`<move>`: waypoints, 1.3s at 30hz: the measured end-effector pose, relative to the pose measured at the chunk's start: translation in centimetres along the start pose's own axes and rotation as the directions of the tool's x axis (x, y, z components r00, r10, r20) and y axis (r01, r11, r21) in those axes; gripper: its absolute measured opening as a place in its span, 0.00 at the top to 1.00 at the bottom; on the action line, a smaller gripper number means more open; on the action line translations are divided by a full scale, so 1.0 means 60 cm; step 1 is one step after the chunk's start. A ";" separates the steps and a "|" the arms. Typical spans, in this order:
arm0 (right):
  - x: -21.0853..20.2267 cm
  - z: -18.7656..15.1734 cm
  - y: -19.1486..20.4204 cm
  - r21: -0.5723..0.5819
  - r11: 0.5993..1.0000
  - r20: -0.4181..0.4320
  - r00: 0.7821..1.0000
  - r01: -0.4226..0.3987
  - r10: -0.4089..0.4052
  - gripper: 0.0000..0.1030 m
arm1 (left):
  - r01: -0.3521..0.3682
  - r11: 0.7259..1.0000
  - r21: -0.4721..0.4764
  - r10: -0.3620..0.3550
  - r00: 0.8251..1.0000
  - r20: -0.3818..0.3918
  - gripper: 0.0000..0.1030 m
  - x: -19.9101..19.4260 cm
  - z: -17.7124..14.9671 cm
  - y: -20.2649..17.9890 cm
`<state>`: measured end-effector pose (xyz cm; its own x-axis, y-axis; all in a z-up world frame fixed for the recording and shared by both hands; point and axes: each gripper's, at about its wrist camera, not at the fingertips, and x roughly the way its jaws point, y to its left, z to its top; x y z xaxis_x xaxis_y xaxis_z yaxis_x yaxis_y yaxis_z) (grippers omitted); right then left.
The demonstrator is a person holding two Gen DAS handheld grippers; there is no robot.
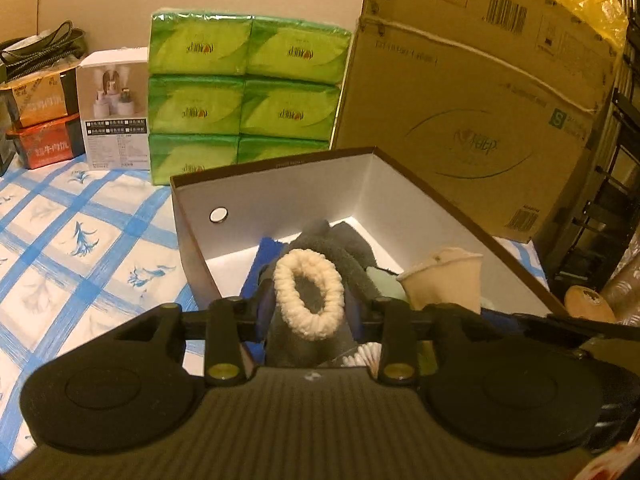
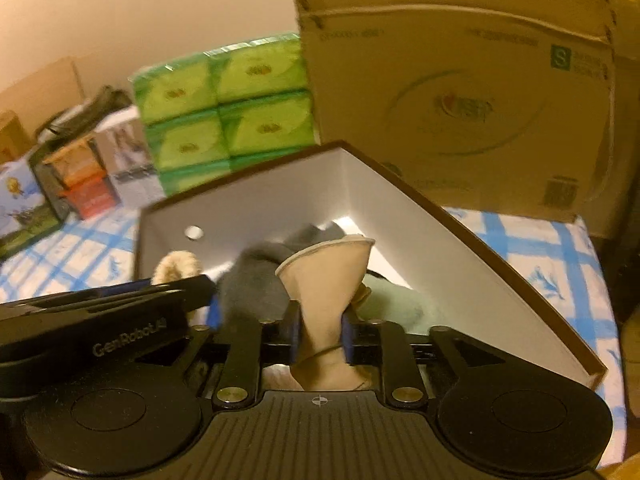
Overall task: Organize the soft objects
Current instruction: 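Open both tools to drop the stocking and hair tie into the box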
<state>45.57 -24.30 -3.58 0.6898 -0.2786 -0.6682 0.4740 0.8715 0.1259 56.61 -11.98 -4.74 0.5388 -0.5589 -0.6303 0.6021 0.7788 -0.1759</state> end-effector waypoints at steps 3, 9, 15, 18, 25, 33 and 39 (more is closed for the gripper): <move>-0.001 -0.003 -0.008 0.008 1.000 0.002 1.000 0.019 -0.019 0.67 | 0.006 1.000 -0.007 -0.006 1.000 0.004 0.64 0.001 -0.005 0.004; -0.001 -0.010 -0.013 0.016 0.999 -0.001 0.999 0.032 -0.032 0.58 | 0.000 1.000 -0.001 0.000 1.000 -0.004 0.62 0.001 -0.007 0.007; 0.001 -0.014 -0.014 0.023 0.999 -0.002 0.999 0.035 -0.035 0.56 | -0.006 1.000 0.003 0.006 1.000 -0.003 0.60 0.000 -0.012 0.008; 0.001 -0.015 -0.015 0.021 0.999 -0.001 0.999 0.039 -0.039 0.55 | -0.008 1.000 0.008 0.008 1.000 -0.004 0.60 -0.001 -0.013 0.005; -0.009 -0.017 -0.017 0.018 0.999 0.015 0.999 0.036 -0.037 0.53 | -0.006 1.000 0.012 0.006 1.000 -0.005 0.59 -0.011 -0.014 0.002; -0.031 -0.013 -0.012 0.017 1.000 0.035 0.999 0.014 -0.014 0.52 | -0.029 0.999 0.017 0.029 1.000 0.010 0.59 -0.045 -0.013 -0.001; -0.057 -0.010 -0.003 0.009 1.000 0.051 0.999 -0.020 0.019 0.51 | -0.051 0.999 0.001 0.051 0.998 0.033 0.59 -0.089 -0.015 -0.003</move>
<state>42.80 -23.27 -1.73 0.7257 -0.2819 -0.6276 0.4654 0.8730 0.1459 53.09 -8.89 -2.06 0.5882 -0.5275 -0.6130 0.5742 0.8062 -0.1427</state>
